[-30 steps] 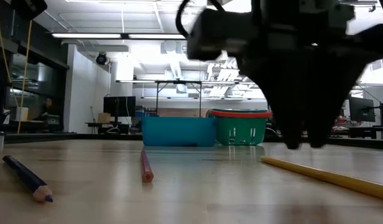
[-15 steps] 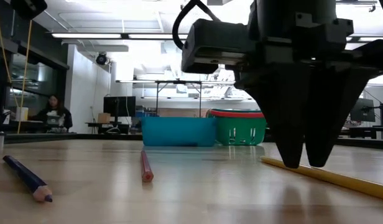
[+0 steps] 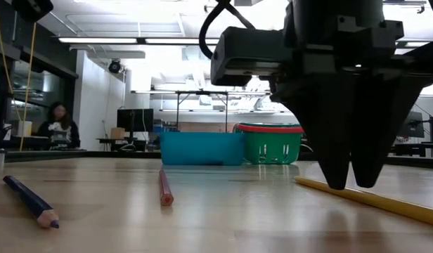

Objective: Sort pens & pencils
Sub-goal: Put the yellow pencil into the green bin

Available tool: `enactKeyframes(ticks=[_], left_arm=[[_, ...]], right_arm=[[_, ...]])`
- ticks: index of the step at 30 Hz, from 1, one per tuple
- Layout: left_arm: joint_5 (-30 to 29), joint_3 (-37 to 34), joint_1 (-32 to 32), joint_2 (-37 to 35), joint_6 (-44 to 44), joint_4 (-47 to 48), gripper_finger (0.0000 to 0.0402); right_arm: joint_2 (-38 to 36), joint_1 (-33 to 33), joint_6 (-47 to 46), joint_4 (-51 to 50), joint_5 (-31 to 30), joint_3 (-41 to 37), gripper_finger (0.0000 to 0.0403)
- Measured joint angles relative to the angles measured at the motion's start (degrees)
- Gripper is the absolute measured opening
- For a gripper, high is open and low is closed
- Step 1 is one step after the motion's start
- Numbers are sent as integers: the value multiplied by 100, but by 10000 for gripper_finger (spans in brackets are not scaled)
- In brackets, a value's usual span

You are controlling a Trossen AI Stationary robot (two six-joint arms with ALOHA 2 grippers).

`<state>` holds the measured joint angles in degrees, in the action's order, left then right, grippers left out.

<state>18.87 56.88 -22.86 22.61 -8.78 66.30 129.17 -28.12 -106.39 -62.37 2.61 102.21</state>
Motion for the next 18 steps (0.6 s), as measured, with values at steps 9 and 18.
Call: enactKeyframes(ticks=[9,18], left_arm=[[0,0,-1,0,83,7,51],[0,0,0,0,104,74,51]], right_arm=[[-1,-2,-33,170,0,0,92],[-3,-15,-117,-18,63,0,92]])
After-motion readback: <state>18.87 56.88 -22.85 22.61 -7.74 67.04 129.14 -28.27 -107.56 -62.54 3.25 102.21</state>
